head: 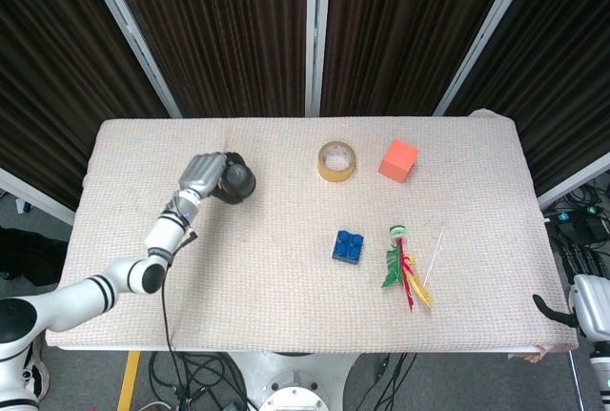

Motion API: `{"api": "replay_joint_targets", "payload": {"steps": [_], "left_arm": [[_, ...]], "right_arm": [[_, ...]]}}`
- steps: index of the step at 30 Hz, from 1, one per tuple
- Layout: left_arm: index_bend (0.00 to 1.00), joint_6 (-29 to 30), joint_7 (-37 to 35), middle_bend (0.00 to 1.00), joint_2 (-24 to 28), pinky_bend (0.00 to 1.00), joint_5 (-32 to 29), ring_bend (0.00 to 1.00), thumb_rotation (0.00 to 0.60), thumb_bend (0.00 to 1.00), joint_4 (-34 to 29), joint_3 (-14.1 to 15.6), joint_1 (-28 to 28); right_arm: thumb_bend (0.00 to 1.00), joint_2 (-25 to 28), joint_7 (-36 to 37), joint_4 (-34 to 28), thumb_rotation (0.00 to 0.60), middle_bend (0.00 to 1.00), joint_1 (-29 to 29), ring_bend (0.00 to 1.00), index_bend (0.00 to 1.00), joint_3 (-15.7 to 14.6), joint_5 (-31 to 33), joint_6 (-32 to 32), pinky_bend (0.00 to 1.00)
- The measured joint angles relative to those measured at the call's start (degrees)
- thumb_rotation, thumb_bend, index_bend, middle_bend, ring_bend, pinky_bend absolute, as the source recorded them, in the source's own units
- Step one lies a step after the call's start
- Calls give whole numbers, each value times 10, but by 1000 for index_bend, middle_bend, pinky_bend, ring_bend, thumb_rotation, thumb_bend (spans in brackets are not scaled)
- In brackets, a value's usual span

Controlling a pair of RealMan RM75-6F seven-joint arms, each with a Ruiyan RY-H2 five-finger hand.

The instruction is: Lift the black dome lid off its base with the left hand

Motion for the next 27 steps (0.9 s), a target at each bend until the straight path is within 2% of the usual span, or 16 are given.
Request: {"api": "replay_joint_targets", "payload": {"steps": [6,9,11,13,18,21,24,27], "left_arm": [[448,-8,-25,469,17,409,120,319,600,190,-169,11,9],[447,3,-23,434,14,397,141,319,600,190,-188,6,9],[447,14,-14,408,8,392,126,319,600,190,-172,-1,8],[447,28,0,411,-3,392,89,315,600,191,-126,-12,6],[447,50,30,444,-25,392,-22,309,600,190,46,-41,-1],[447,46,32,446,-26,391,-40,310,600,191,110,-43,1],[447,31,24,452,-18,389,-32,309,600,191,117,-38,6],[447,11,11,463,-7,390,-6,310,600,190,66,-29,14]], "right_arm": [[189,2,2,-1,600,10,-1,0,0,2,2,3,0],[188,2,4,0,600,10,-2,0,0,1,1,4,0],[187,3,4,-1,600,10,-3,0,0,1,-1,7,0],[187,4,4,-1,600,10,-4,0,0,2,-2,10,0],[189,3,5,0,600,10,-4,0,0,2,2,6,0],[188,1,4,2,600,10,-2,0,0,-1,-2,3,0],[189,0,4,2,600,11,-2,0,0,-1,-3,4,0],[188,2,6,2,600,11,-4,0,0,0,-3,7,0]]}}
